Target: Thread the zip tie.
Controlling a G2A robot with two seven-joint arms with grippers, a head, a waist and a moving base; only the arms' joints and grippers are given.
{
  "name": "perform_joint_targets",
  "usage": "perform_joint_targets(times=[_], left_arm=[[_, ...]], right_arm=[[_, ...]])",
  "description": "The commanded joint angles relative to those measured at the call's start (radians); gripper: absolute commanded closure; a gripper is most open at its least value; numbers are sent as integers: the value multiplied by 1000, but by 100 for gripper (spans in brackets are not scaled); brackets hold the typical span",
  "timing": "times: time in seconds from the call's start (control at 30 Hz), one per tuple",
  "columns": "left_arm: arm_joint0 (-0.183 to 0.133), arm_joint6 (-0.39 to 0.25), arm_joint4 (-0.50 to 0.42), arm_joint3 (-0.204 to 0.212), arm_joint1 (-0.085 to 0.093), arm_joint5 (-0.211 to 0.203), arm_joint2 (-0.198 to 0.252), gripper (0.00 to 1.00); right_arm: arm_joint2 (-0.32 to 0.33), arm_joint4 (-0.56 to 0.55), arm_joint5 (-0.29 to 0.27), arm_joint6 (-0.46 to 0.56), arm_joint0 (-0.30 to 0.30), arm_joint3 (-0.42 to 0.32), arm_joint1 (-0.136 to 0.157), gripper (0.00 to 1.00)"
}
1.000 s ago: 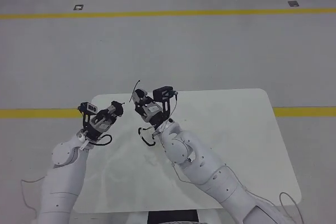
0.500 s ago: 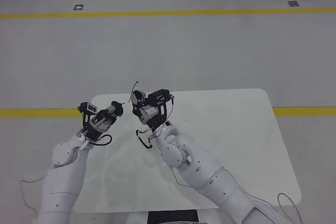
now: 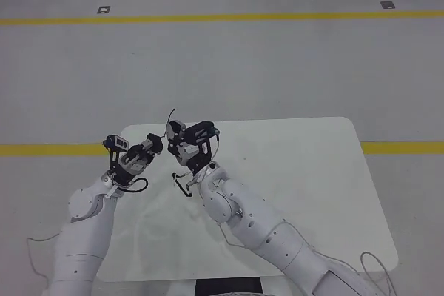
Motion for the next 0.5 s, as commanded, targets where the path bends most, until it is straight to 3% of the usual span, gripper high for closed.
perform_joint_targets(times=[0.0,0.47], left_arm=[[0,0,0,0,0,0,0,100],[0,0,0,0,0,0,0,100]], right_arm=[[1,-4,-1,-2,2,6,-4,100],[13,-37,9,-8,-4,26,-23,100]])
